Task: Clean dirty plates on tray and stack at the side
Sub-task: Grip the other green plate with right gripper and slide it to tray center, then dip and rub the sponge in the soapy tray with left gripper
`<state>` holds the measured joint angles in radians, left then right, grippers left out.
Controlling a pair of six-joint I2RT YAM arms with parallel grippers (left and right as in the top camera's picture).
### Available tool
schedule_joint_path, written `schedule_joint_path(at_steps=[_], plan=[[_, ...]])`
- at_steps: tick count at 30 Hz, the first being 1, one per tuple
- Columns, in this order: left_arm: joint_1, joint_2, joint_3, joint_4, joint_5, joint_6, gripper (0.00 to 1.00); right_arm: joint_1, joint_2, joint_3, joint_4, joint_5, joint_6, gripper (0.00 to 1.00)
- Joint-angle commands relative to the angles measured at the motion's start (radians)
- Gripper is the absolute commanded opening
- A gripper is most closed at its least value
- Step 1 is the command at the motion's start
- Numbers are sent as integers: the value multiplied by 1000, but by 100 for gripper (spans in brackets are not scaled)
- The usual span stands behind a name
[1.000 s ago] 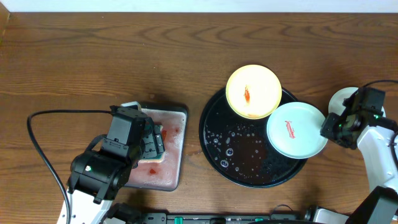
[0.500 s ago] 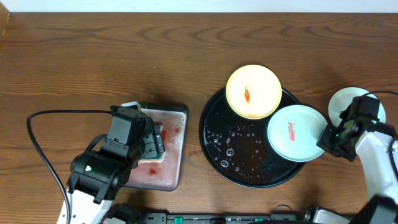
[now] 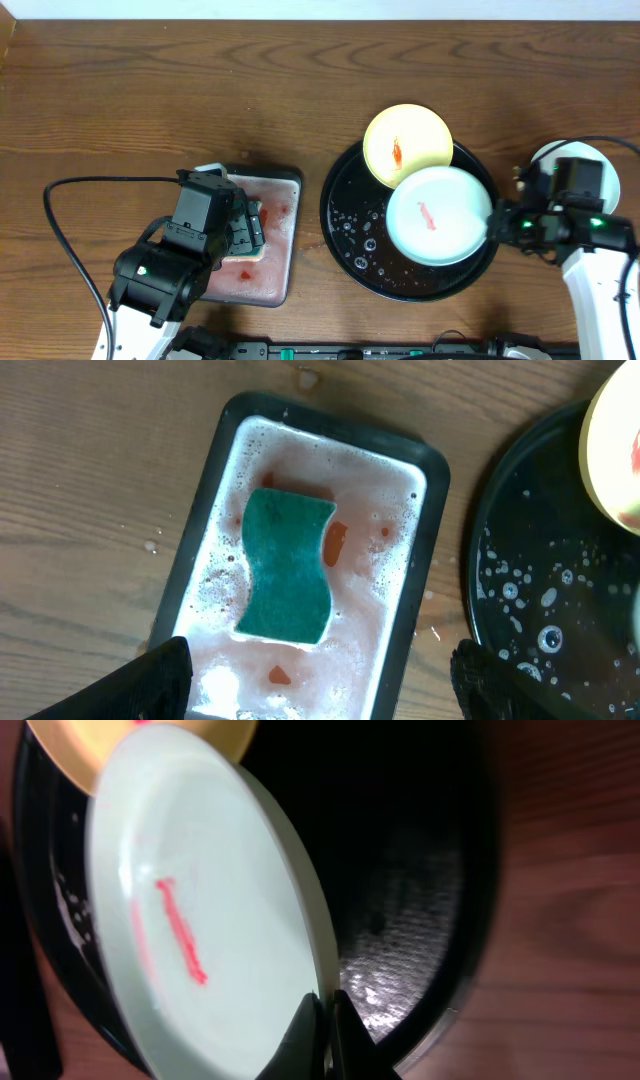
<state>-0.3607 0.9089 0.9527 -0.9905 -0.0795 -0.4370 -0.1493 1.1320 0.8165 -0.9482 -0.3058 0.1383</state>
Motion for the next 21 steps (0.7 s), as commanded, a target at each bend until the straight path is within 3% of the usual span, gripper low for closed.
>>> schedule_joint_path(at_steps=[1,5,8,10,16,21], plan=[[5,0,16,-3,2,11,83,78,33,-105,82,-36,77,1],[5,0,16,-3,2,10,83,164,61,-197,218,-36,75,1],[5,0,16,-3,2,10,83,209,67,-227,243,-35,206,1],[5,0,16,-2,2,10,83,229,67,-229,257,-35,242,17],[5,0,16,27,11,6,83,227,61,-88,238,47,40,26],[5,10,8,23,72,2,83,229,61,56,192,12,-23,29]])
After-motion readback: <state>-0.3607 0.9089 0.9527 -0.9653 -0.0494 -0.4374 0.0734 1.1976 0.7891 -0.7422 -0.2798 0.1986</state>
